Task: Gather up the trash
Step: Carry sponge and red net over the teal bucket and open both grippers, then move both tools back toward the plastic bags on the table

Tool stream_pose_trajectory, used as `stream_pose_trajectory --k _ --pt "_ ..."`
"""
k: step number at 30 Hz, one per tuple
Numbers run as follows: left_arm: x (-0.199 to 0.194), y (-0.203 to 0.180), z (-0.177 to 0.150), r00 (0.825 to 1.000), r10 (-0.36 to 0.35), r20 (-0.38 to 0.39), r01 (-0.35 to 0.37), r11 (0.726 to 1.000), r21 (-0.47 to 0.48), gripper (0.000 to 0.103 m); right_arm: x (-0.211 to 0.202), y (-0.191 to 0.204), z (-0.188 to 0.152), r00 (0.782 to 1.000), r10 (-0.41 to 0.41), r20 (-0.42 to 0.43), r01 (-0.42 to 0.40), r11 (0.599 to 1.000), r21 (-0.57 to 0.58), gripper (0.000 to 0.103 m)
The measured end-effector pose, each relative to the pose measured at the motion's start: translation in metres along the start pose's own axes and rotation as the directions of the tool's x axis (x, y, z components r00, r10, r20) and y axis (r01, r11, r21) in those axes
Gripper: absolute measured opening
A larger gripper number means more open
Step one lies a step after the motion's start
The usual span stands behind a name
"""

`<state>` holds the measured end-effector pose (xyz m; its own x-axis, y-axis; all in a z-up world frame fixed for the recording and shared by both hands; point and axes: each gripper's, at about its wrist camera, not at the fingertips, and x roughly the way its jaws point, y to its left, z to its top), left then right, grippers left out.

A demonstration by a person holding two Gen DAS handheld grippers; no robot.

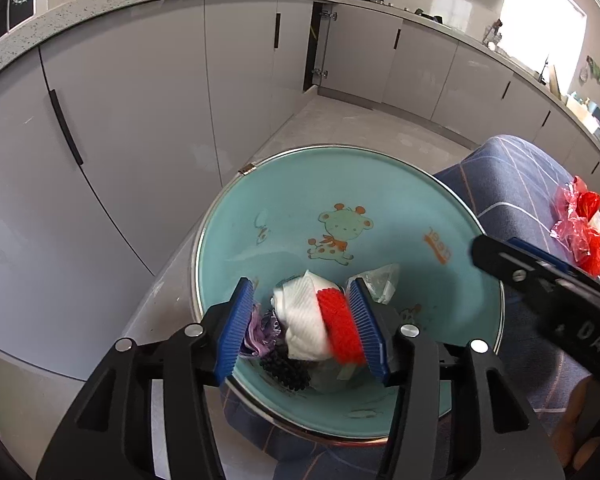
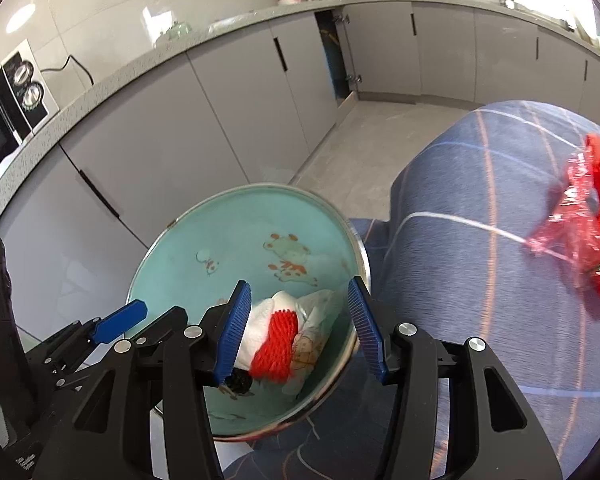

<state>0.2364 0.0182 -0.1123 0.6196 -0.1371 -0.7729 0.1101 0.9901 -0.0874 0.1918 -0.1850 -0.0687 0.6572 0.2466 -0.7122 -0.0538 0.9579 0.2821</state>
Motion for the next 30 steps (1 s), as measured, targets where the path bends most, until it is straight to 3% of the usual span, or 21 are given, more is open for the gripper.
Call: stream_pose_trajectory --k 3,5,6,9,12,21,30 --pt "-0.008 0.0 -0.001 0.999 0.034 0.019 -0.034 0.999 -0.005 0.064 -0.015 -0.003 -0.002 0.999 0.002 0.033 -0.003 1.0 0.017 0.052" --pt "-0.013 -0.003 -0.002 0.998 0.06 0.029 -0.06 0.998 -0.001 0.072 -0.022 -0.005 -0.005 0.999 -0.009 0.053 0.008 1.0 0.014 0.063" --pt "-0.015 -0.004 -0.002 0.997 0.065 0.032 -0.065 0.998 -0.003 0.075 -0.025 -0.004 -0.007 0.998 -0.02 0.058 0.02 1.0 0.006 0.063" --pt "-0.022 -0.008 -0.001 0.997 0.07 0.044 -0.07 0.998 -0.007 0.078 -0.032 -0.007 -0.01 0.998 -0.016 0.058 0.015 1.0 0.013 0.063" --pt "-0.032 -0.014 -0.002 0.994 0.093 0.063 -0.093 0.996 -0.003 0.086 -0.046 -0.014 -0.013 0.996 -0.026 0.085 0.024 0.999 0.025 0.074" --pt "-0.046 -0.044 -0.005 0.991 0.105 0.085 -0.108 0.994 0.034 0.092 -0.071 -0.053 -0.023 0.992 -0.074 0.103 0.063 0.992 0.105 0.079" --pt "-0.057 -0.089 -0.008 0.993 0.058 0.1 -0.066 0.994 0.083 0.096 -0.101 -0.085 -0.03 0.98 -0.142 0.139 0.119 0.98 0.16 0.082"
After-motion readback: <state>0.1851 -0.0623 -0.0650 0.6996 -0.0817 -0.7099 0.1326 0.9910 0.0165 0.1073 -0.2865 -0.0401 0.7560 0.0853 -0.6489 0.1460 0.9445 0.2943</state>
